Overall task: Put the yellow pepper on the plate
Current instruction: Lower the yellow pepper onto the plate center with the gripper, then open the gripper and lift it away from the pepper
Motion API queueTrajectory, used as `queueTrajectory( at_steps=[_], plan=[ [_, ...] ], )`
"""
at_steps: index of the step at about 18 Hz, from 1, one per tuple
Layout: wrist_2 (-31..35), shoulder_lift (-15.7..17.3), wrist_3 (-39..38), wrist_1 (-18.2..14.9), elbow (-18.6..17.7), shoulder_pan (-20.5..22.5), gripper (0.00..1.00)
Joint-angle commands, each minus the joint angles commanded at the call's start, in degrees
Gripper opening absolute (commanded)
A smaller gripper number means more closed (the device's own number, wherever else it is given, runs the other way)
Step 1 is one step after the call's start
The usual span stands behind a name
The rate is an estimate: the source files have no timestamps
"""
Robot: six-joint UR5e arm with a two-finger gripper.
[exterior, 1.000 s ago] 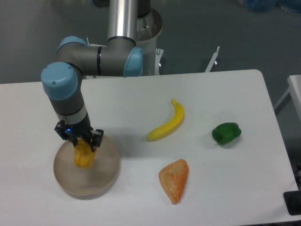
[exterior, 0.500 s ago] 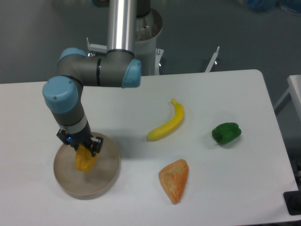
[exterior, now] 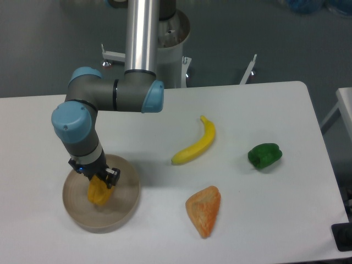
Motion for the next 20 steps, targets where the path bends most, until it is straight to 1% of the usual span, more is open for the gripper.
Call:
queueTrajectory(
  at_steps=[6, 7, 10, 11, 12, 13, 17, 20],
  plan=[
    [0.00, -0.18, 0.09, 0.00, -0.18, -0.26, 0.42],
    [0.09, -0.18, 0.00, 0.00, -0.26, -0.26, 0.44],
    [0.18, -0.18, 0.00, 0.00, -0.26, -0.26, 0.68],
    [0.18, -0.09, 0.00, 0.00, -0.18, -0.26, 0.84],
    [0.09, 0.00, 0.00, -0.09, 0.00, -0.26, 0.95],
    [0.17, 0.17, -0.09, -0.09, 0.00, -0.26, 1.00],
    [0.09, 1.31, 0.00, -0.18, 0.70, 0.26, 1.00],
    [0.17, 3.07, 0.00, -0.18, 2.02, 2.63, 1.00]
  ],
)
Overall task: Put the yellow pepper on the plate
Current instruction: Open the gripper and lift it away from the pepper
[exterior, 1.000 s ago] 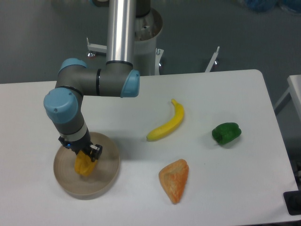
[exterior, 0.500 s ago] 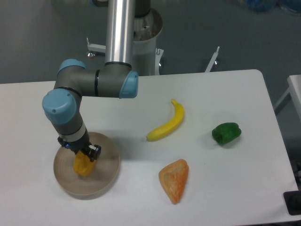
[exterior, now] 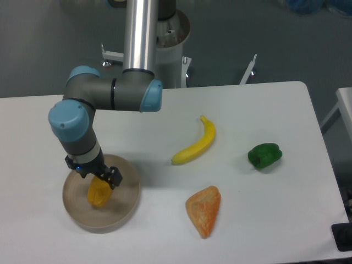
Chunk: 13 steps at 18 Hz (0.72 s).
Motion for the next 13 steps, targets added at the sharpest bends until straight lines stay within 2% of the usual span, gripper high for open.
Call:
queueTrajectory(
  at_steps=[3, 8, 13],
  plan=[
    [0.18, 1.58, 2.53, 0.26, 0.27, 3.16, 1.00],
    [0.44, 3.25, 20.88, 0.26, -2.28, 9.67, 1.00],
    [4.39, 3.70, 36.01, 0.18, -1.76, 14.94, 1.00]
  ],
)
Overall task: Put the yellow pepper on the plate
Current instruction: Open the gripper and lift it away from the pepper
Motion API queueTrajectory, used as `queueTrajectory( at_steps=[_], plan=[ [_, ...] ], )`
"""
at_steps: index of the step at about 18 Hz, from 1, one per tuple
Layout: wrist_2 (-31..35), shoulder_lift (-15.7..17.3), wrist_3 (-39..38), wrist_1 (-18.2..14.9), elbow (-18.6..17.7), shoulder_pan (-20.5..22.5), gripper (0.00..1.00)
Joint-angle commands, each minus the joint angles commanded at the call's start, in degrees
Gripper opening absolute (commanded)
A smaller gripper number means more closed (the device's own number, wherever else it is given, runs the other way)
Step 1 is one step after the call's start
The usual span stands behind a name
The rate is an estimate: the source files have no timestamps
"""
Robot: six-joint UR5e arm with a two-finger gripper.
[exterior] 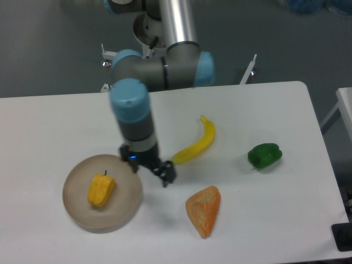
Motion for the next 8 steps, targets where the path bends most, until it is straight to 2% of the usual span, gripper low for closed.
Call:
queueTrajectory(
  at_steps=[4, 8],
  plan=[
    [0.00, 1.84, 11.87, -0.09, -0.44, 2.03, 1.00],
    [-0.17, 1.76, 12.68, 0.09, -0.44, 2.47, 1.00]
  ],
)
